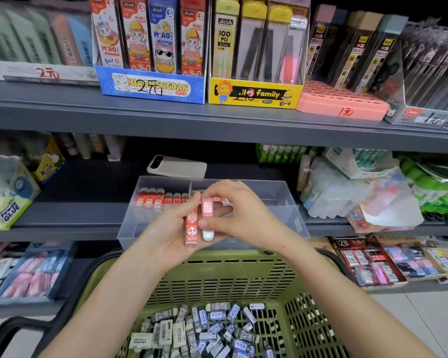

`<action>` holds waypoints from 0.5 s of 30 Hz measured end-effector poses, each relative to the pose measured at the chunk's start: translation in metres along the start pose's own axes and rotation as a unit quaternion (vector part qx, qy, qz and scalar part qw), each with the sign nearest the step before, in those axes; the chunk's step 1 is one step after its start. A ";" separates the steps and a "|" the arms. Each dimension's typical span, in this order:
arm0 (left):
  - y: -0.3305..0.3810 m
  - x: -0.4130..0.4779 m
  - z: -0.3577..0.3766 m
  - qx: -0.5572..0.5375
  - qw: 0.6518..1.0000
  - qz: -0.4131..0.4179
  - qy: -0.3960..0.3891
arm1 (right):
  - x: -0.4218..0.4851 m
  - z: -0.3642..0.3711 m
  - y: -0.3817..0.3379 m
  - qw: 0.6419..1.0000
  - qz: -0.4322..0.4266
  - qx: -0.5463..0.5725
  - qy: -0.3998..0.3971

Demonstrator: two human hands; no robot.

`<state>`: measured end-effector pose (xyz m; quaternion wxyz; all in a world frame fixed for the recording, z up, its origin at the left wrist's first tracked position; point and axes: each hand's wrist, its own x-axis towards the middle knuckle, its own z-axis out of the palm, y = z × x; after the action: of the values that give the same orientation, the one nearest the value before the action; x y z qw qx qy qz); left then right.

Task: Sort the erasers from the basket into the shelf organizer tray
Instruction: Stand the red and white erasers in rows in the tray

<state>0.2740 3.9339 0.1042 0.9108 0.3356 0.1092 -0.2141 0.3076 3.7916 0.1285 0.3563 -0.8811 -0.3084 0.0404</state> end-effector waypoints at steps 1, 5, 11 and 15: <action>-0.001 -0.002 -0.003 0.012 1.000 0.004 0.006 | -0.001 0.000 -0.001 0.999 0.010 0.031 0.009; 0.002 -0.011 -0.011 0.096 0.993 0.028 0.060 | -0.002 -0.006 0.001 0.958 0.052 0.263 0.103; 0.018 -0.016 -0.018 0.164 0.970 0.137 0.118 | -0.004 0.004 -0.003 0.985 0.067 0.160 0.003; 0.034 -0.016 -0.025 0.154 0.964 0.178 0.123 | 0.010 0.018 -0.010 0.982 0.081 0.168 -0.007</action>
<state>0.2739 3.9791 0.1104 0.8511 0.5095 0.1251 -0.0199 0.3055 3.8135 0.1234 0.4930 -0.8301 -0.2276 0.1267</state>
